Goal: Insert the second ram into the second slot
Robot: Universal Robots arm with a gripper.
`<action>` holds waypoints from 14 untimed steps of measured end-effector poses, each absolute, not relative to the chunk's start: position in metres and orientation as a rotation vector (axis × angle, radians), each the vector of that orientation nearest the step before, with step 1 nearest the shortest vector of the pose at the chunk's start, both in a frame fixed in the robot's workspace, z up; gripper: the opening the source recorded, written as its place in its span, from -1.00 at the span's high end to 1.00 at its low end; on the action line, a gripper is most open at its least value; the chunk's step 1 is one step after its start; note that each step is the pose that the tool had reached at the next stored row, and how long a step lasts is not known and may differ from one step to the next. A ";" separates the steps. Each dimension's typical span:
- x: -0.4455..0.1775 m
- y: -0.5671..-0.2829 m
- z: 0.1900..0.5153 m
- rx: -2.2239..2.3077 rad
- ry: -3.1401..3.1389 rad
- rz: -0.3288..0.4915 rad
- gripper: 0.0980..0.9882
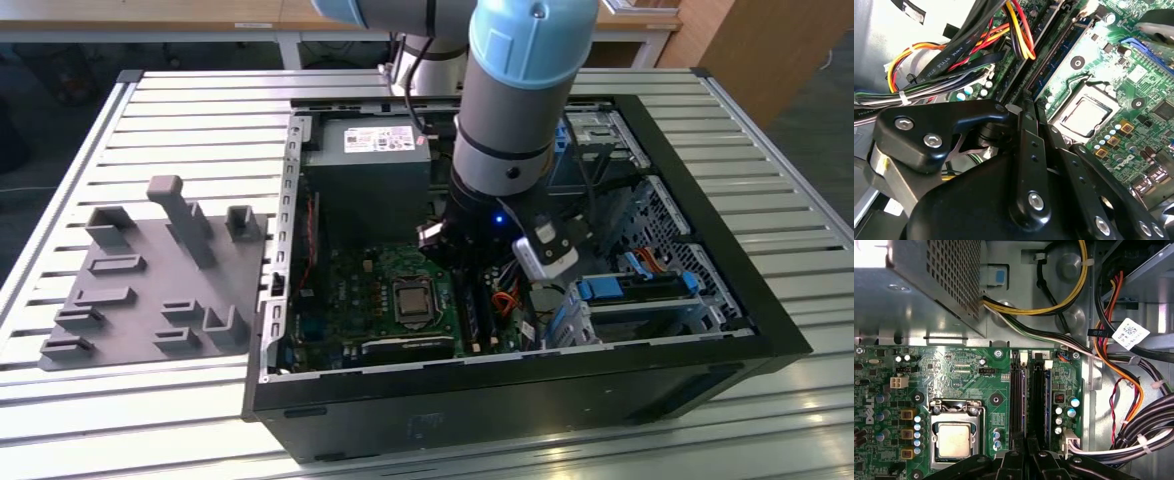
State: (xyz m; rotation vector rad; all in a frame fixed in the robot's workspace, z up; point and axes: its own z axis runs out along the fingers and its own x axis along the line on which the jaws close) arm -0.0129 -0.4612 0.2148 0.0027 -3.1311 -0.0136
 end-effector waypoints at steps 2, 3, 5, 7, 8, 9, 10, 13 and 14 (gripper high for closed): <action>-0.013 -0.461 0.214 0.003 -3.131 -0.013 0.91; -0.013 -0.461 0.213 0.003 -3.131 -0.013 0.91; -0.013 -0.461 0.213 0.003 -3.131 -0.013 0.91; -0.013 -0.461 0.213 0.003 -3.131 -0.013 0.91; -0.013 -0.461 0.213 0.003 -3.131 -0.013 0.91; -0.013 -0.461 0.213 0.003 -3.131 -0.013 0.91; -0.013 -0.461 0.213 0.003 -3.131 -0.013 0.89; -0.013 -0.461 0.213 0.003 -3.131 -0.013 0.74; -0.013 -0.461 0.214 0.003 -3.131 -0.013 0.74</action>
